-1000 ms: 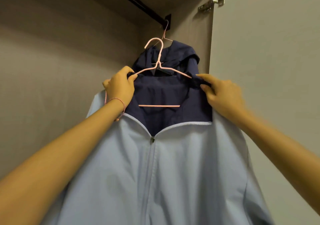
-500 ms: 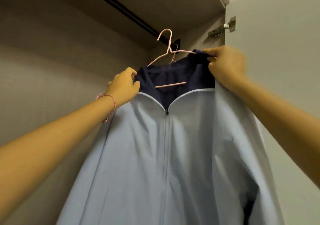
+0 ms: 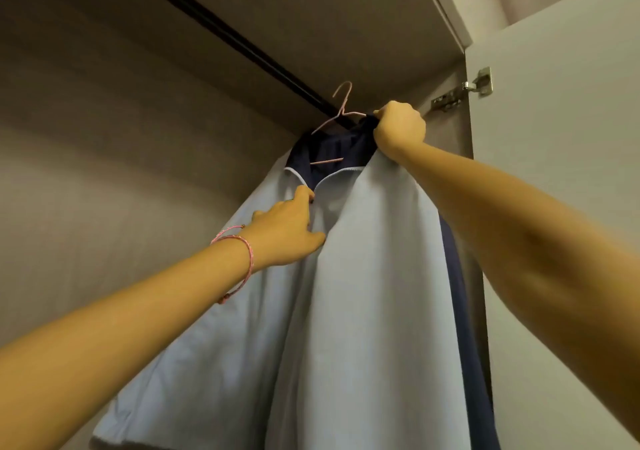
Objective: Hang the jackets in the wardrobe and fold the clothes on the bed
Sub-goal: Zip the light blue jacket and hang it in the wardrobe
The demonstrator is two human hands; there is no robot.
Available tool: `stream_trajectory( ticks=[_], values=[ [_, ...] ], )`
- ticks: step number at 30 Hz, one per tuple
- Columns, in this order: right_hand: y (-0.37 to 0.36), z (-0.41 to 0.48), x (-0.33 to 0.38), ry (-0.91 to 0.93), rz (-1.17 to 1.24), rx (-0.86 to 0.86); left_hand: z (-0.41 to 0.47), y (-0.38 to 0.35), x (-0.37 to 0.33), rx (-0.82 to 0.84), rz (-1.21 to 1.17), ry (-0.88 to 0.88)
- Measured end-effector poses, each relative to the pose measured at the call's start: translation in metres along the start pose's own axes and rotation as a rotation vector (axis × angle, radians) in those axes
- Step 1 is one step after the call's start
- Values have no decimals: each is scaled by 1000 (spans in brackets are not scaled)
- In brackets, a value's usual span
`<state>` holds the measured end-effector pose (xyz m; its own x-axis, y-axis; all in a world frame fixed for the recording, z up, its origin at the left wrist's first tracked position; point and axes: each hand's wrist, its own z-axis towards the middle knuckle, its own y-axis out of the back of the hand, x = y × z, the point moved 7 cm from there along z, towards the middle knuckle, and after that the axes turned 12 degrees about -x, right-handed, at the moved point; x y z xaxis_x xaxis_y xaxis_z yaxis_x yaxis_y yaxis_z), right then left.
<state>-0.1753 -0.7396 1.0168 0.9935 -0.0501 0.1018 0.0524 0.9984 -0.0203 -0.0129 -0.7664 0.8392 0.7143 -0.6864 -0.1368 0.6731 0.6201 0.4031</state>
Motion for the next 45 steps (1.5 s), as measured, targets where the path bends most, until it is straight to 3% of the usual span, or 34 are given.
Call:
stream_trajectory(
  ticks=[5,12,16,22,25,27,29,31,34,36,38,42,45],
  values=[
    [-34,11,13,10,-79,79,0,-9,14,-28,-35,-11],
    [-72,-9,-23,296,-332,103,-24,-48,46,60,-7,20],
    [-80,-14,-58,385,-468,226,-31,-73,54,117,7,43],
    [-66,-58,-44,400,-861,256,-39,-135,70,258,-76,105],
    [-67,-154,-22,476,-645,578,-63,-184,61,325,-292,174],
    [-63,-228,-25,557,-540,813,-85,-222,42,380,-396,122],
    [-53,-295,-44,654,-572,1042,-114,-253,21,425,-488,106],
    [-46,-345,-74,753,-619,1189,-151,-274,5,511,-531,215],
    [-33,-389,-125,910,-696,1154,-237,-294,-21,830,-378,135],
    [-19,-411,-146,886,-674,1109,-301,-290,-18,1041,-308,118],
    [-3,-441,-151,796,-595,1180,-356,-278,3,1172,-216,204],
    [46,-524,-115,701,-255,1348,-469,-197,37,1322,134,309],
    [75,-596,-61,577,140,1410,-526,-129,44,1144,223,389]
  ],
)
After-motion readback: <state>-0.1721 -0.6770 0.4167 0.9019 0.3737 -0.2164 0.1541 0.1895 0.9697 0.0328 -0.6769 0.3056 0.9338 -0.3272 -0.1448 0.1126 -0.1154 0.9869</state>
